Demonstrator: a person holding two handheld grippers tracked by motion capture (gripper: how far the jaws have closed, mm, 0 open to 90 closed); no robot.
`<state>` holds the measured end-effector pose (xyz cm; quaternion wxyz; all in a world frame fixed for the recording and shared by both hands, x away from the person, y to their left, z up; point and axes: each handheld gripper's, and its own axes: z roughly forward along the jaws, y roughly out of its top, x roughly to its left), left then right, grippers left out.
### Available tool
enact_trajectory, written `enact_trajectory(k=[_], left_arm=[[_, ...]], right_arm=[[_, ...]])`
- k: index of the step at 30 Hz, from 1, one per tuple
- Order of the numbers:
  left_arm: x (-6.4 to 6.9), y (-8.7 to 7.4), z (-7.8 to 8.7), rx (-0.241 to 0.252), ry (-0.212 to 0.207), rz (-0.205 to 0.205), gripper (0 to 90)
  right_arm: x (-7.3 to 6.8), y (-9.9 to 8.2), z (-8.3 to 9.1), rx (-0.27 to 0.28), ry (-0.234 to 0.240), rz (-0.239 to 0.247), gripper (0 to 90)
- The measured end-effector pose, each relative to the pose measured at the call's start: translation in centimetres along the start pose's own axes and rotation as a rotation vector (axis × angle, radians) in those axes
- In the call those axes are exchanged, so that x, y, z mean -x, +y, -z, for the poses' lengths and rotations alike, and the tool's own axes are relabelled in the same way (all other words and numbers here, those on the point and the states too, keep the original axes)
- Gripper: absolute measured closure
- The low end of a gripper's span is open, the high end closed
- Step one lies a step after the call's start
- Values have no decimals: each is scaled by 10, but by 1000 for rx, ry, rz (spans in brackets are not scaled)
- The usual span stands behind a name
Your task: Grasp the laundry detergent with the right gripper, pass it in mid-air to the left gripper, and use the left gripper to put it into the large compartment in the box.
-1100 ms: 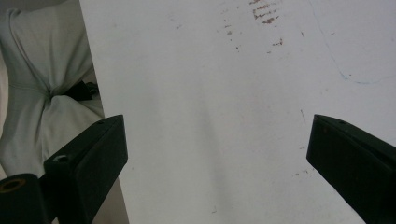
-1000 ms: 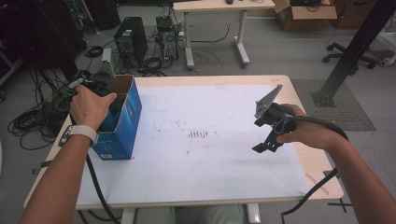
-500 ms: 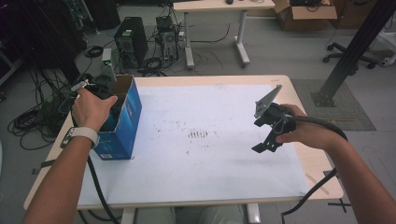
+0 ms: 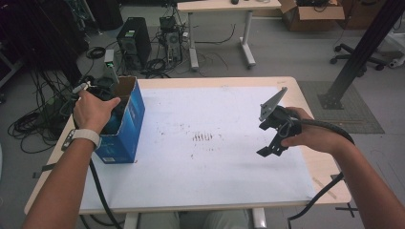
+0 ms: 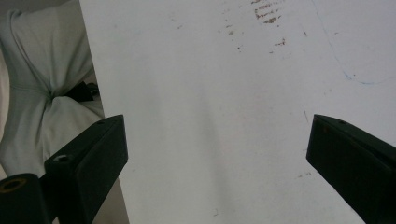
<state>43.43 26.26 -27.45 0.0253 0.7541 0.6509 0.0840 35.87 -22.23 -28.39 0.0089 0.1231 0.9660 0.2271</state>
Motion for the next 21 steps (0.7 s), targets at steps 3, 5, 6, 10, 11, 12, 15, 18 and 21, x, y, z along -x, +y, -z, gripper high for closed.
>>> enact_trajectory(k=[3, 5, 6, 10, 11, 12, 15, 18, 21], left_arm=[[-1, 0, 1, 1, -5, 0, 295], [-1, -1, 2, 6, -13, 2, 280], [-2, -1, 3, 7, -15, 3, 276], [-4, -2, 6, 7, -20, 6, 251], [-4, -3, 7, 9, -22, 8, 251], [-4, -3, 8, 11, -23, 9, 249], [-3, -3, 11, 16, -19, 9, 230], [-3, -3, 16, 25, -15, 6, 220], [-2, -4, 23, 35, -20, 2, 211]], right_arm=[[-1, 0, 0, -3, 0, 2, 52], [-1, 0, 0, -2, -1, 3, 52], [-1, 1, 0, -2, -1, 4, 52], [-2, 1, 0, -3, -2, 6, 52], [-2, 1, 0, -4, -1, 8, 51], [-2, 1, 0, -4, 0, 8, 52], [-3, 2, 0, -2, -2, 8, 52], [-3, 2, 2, 3, -7, 7, 52], [-4, 1, 4, 4, -11, 6, 52]])
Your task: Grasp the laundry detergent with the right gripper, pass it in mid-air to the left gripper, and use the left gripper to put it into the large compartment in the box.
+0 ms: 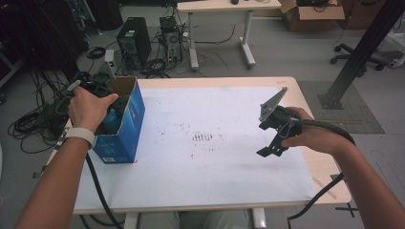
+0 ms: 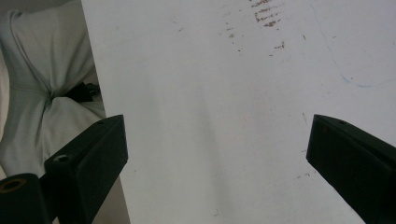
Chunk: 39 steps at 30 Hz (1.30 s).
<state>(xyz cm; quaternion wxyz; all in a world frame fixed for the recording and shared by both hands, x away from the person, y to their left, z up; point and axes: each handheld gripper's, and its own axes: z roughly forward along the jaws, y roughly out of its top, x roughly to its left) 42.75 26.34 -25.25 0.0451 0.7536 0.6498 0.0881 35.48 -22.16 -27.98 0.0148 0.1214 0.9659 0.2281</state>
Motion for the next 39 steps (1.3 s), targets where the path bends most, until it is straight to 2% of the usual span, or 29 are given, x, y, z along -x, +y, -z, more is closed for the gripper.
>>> enact_trajectory(k=[5, 15, 23, 32, 39], left_arm=[[1, -2, 11, 7, -15, 8, 190], [7, -7, 36, 24, -38, -20, 178], [21, -14, 57, 51, -71, -79, 168], [43, -24, 78, 93, -99, -152, 131], [61, -28, 89, 98, -127, -207, 91]], right_arm=[[-2, -1, 3, 6, -8, -1, 51], [-7, 2, 10, 14, -22, 7, 51], [-11, 2, 13, 20, -29, 11, 51], [-17, 3, 17, 23, -36, 14, 51], [-20, 3, 19, 30, -40, 19, 52]])
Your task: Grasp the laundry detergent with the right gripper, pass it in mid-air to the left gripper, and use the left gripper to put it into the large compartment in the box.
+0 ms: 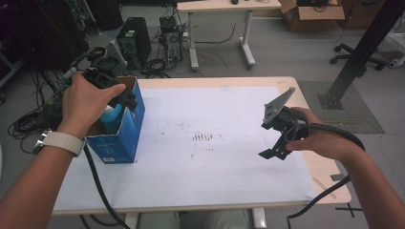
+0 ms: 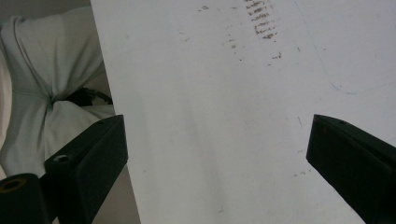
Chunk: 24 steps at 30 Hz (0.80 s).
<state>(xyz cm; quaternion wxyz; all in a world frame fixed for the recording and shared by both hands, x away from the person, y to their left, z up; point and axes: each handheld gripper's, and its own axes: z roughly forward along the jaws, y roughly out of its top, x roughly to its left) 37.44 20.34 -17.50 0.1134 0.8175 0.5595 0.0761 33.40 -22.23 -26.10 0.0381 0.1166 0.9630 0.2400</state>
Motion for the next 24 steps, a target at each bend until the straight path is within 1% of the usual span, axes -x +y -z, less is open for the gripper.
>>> enact_trajectory(k=[2, 9, 11, 13, 15, 18, 20, 24], left_arm=[[5, 0, 2, 0, -2, -14, 85], [23, 1, 7, -1, -33, -81, 61], [28, 2, 8, -4, -43, -110, 52], [34, 3, 10, -10, -51, -131, 47], [39, 4, 10, -20, -55, -152, 45], [46, 6, 9, -32, -76, -185, 45], [51, 7, 9, -34, -78, -199, 47], [62, 9, 8, -38, -90, -240, 46]], right_arm=[[-1, -1, 1, -1, -1, -1, 51], [-2, -2, 4, 3, -8, -4, 51], [-2, -2, 6, 4, -9, -5, 51], [-2, -2, 7, 3, -11, -5, 52], [-2, -2, 7, 3, -12, -8, 52], [-2, -2, 8, 2, -13, -9, 52], [-2, -2, 8, 1, -13, -9, 52], [-2, -2, 8, 1, -13, -14, 51]])
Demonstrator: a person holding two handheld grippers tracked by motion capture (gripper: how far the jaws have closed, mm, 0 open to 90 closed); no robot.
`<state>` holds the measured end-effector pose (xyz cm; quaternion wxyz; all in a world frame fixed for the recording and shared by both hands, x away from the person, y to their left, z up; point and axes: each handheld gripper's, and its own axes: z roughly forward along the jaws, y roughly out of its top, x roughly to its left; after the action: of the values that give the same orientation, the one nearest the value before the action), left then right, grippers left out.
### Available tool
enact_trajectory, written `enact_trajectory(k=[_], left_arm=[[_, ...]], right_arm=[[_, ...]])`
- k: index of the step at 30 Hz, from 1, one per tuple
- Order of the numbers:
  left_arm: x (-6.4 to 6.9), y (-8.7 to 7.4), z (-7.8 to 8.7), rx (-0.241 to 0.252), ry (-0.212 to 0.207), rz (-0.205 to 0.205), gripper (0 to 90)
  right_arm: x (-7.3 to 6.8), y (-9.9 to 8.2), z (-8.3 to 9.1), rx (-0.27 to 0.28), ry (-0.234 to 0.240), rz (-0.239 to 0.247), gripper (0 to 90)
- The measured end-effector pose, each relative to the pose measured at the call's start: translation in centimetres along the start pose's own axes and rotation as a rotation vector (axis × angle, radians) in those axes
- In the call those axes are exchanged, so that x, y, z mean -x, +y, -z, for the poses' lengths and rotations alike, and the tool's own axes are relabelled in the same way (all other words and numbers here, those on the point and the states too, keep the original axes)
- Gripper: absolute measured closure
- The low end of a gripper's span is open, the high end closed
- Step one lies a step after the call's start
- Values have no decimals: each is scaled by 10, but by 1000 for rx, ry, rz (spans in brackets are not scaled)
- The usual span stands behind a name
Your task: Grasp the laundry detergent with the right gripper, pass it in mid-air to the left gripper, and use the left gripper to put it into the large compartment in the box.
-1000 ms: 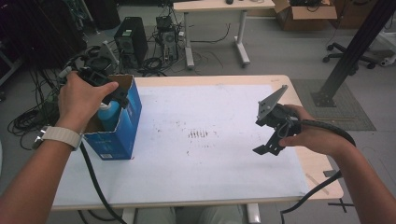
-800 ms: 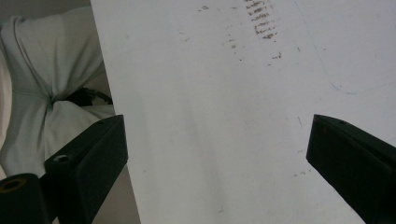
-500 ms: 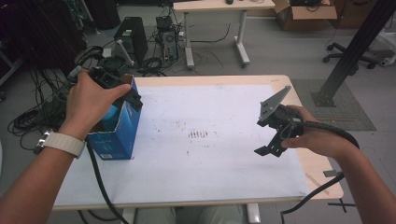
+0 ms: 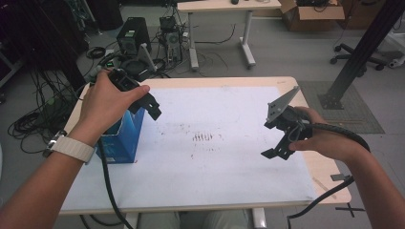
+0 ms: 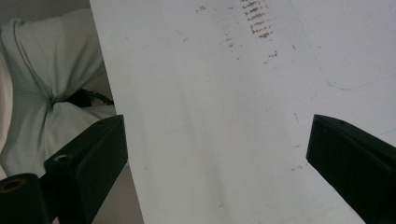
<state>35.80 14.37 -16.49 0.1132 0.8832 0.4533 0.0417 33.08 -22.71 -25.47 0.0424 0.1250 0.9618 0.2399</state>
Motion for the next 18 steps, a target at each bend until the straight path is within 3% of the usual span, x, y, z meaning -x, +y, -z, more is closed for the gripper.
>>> enact_trajectory(k=[18], left_arm=[[24, 23, -13, -37, -66, -139, 46]], right_arm=[[3, 1, -1, 6, 6, -15, 52]])
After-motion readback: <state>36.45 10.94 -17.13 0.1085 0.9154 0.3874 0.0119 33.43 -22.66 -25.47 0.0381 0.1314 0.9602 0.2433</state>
